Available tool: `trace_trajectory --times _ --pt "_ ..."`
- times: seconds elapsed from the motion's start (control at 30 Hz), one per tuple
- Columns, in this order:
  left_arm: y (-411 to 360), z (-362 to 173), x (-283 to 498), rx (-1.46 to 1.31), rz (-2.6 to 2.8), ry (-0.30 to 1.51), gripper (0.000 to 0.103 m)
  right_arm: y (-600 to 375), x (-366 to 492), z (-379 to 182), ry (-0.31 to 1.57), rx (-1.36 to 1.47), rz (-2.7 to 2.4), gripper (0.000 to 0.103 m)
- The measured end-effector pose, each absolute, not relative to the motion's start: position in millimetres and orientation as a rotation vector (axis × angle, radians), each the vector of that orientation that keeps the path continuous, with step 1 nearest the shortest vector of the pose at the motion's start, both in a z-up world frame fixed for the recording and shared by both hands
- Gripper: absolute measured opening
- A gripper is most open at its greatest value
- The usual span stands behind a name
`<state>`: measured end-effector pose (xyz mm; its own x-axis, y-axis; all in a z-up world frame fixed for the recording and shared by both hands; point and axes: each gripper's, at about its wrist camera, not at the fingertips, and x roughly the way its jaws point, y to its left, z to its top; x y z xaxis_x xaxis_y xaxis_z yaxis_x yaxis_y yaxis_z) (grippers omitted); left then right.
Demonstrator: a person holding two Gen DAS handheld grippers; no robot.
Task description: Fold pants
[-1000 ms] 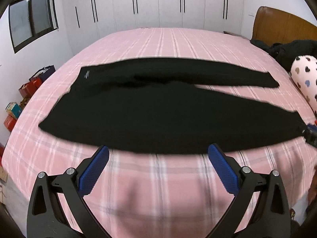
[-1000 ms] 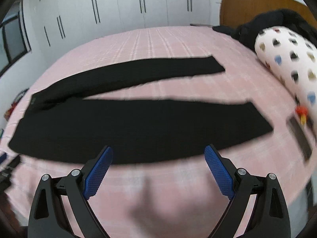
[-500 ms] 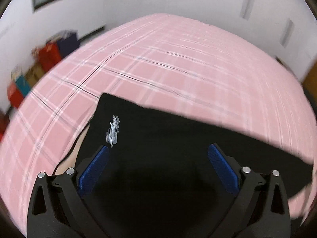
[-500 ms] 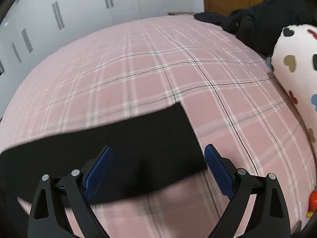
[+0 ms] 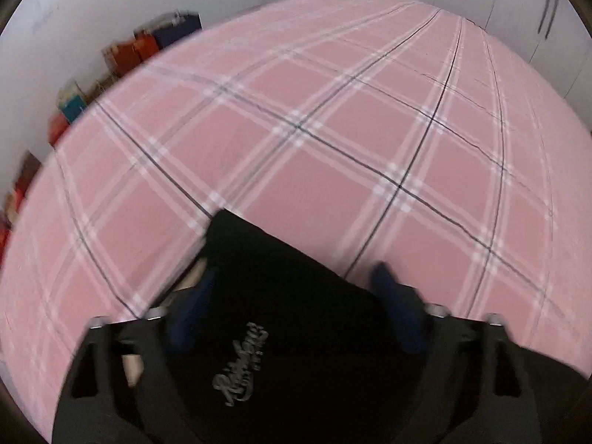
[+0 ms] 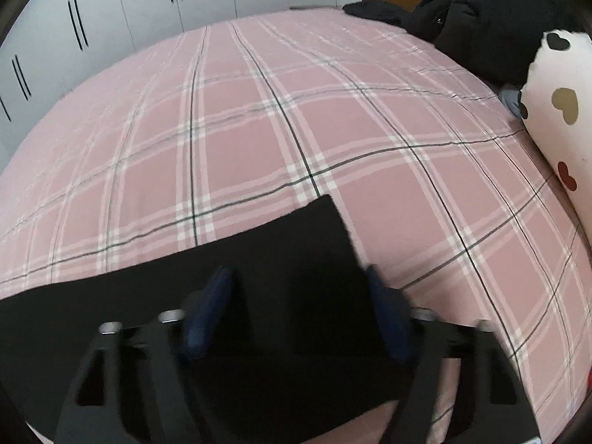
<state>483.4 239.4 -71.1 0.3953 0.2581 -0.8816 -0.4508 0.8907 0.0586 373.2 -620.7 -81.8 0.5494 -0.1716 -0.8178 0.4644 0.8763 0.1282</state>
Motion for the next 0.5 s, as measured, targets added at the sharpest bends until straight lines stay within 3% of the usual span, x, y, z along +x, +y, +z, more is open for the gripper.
trace_trajectory --times 0.03,0.07,0.13,0.3,0.5 --pt "239.5 -68.3 481.9 -0.193 0.440 1.068 0.048 -623.2 369.1 -79.3 0.902 0.391 -0.357 0.014" --pt "242.5 -65.1 480.7 -0.231 0.391 1.062 0.024 -622.9 365.1 -75.4 0.885 0.399 -0.350 0.012" --pt "246.0 -53.4 473.8 -0.285 0.363 1.049 0.012 -617.6 356.7 -63.3 0.861 0.367 -0.345 0.011" --pt "244.3 -8.0 435.7 -0.312 0.285 0.989 0.009 -605.0 310.5 -17.7 0.786 0.331 -0.295 0.010" --pt "256.8 58.3 329.7 -0.345 0.135 0.926 0.009 -592.0 217.8 46.0 0.693 0.278 -0.202 0.009"
